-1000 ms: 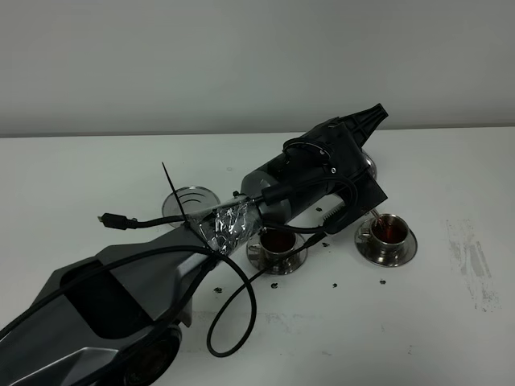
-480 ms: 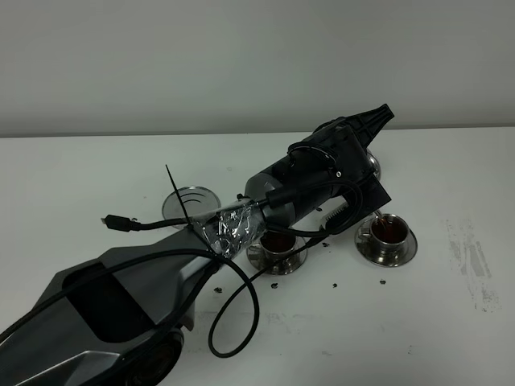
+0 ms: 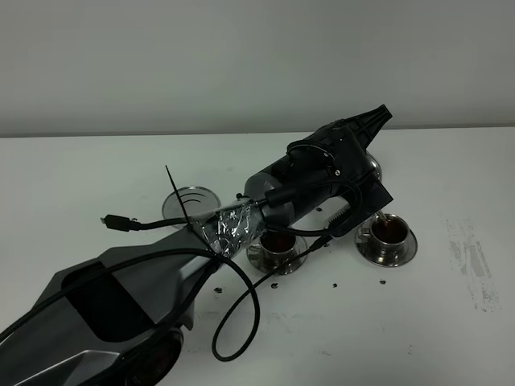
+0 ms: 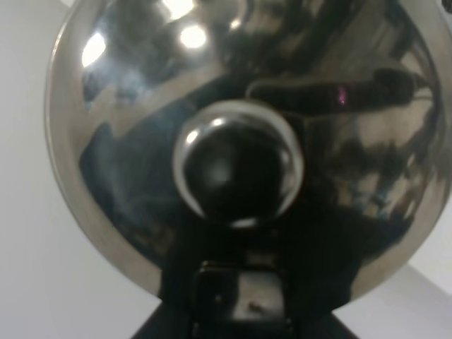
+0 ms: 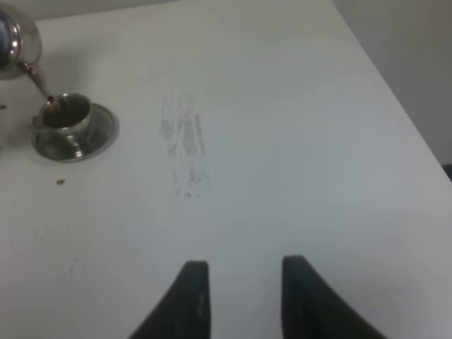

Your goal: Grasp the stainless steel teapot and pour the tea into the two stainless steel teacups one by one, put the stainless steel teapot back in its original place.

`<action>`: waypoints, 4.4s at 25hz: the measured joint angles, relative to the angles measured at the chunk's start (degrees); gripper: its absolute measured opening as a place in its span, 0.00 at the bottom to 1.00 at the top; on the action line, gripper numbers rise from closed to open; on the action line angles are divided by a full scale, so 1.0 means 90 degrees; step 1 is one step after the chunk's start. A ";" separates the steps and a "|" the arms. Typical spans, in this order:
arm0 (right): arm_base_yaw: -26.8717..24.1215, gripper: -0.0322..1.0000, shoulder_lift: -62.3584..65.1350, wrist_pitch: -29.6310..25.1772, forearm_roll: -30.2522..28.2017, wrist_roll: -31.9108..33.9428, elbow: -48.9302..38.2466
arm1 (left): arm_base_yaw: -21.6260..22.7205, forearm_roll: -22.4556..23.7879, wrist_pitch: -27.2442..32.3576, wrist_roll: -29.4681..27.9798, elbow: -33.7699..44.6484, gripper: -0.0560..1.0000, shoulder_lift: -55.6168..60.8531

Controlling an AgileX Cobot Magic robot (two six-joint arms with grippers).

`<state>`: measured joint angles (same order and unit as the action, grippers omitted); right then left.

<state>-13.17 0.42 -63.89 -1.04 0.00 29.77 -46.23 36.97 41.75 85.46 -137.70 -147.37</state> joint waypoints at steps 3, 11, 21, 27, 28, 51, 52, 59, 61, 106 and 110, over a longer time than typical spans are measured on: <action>0.0000 0.26 0.0000 0.0000 0.0000 0.0000 0.0000 | 0.0063 -0.0184 0.0016 -0.0026 0.0000 0.25 0.0000; 0.0000 0.26 0.0000 0.0000 0.0000 0.0000 0.0000 | 0.0348 -0.0703 0.0158 -0.0179 0.0000 0.25 0.0000; 0.0000 0.26 0.0000 0.0000 0.0000 0.0000 0.0000 | 0.0527 -0.2399 0.0765 -0.0017 0.0354 0.25 0.1043; 0.0000 0.26 0.0000 0.0000 0.0000 0.0000 0.0000 | 0.0539 -0.3061 0.0471 -0.0158 0.2338 0.25 0.2497; 0.0000 0.26 0.0000 0.0000 0.0000 0.0000 0.0000 | 0.0539 -0.3230 0.0472 -0.0239 0.2688 0.25 0.2710; 0.0000 0.26 0.0000 0.0000 0.0000 0.0000 0.0000 | 0.0298 -0.5022 0.1096 -0.3128 0.3653 0.25 0.2353; 0.0000 0.26 0.0000 0.0000 0.0000 0.0000 0.0000 | 0.0284 -0.5022 0.1091 -0.3134 0.3648 0.25 0.2322; 0.0000 0.26 0.0000 0.0000 0.0000 0.0000 0.0000 | 0.0240 -0.5022 0.1008 -0.3154 0.3641 0.25 0.2010; 0.0000 0.26 0.0000 0.0000 0.0000 0.0000 0.0000 | 0.0240 -0.5022 0.0934 -0.3154 0.3641 0.25 0.1953; 0.0000 0.26 0.0000 0.0000 0.0000 0.0000 0.0000 | 0.3266 -0.4552 0.0068 -0.5331 0.4931 0.25 0.3181; 0.0000 0.26 0.0000 0.0000 0.0000 0.0000 0.0000 | 0.3266 -0.4552 0.0380 -0.5663 0.4490 0.25 0.2873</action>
<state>-13.17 0.42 -63.89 -1.04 0.00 29.77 -16.84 -4.00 45.17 34.49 -97.29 -121.51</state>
